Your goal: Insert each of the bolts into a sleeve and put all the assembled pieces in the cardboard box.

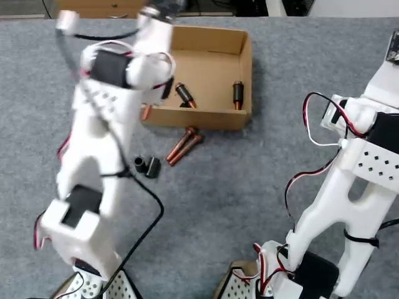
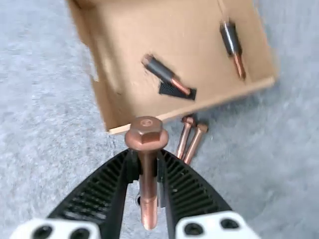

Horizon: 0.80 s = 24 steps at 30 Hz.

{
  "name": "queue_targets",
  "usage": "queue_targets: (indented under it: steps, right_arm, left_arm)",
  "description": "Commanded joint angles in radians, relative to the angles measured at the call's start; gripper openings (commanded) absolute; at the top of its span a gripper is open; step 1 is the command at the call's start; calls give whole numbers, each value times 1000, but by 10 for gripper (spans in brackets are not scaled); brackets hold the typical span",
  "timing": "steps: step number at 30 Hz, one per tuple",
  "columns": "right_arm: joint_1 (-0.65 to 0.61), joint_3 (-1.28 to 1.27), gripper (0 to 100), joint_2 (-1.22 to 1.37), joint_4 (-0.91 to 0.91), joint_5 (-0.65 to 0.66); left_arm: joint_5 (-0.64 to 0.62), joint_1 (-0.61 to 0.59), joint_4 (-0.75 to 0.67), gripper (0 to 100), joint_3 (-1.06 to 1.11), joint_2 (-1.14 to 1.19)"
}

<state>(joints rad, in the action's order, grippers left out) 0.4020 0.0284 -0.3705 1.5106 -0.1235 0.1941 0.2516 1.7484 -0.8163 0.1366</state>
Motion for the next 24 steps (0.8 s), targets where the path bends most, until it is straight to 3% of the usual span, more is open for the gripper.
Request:
queue_targets:
  steps: [1, 6, 11, 19, 24]
  right_arm:
    - [-13, 2, 2, -35, -20, 0]
    - [-15, 2, 2, -35, -21, 9]
    - [-94, 2, 2, -51, -32, 98]
    - [-421, -196, 2, -312, -91, 91]
    - [-642, -406, 2, -506, -199, -25]
  left_arm:
    - [-80, -26, 11, 19, 40, -179]
    - [-175, -29, 11, 19, 157, -381]
    - [-284, -95, 11, 19, 233, -579]
    - [-333, -244, 9, 19, 474, -840]
    - [-402, -313, 9, 19, 640, -955]
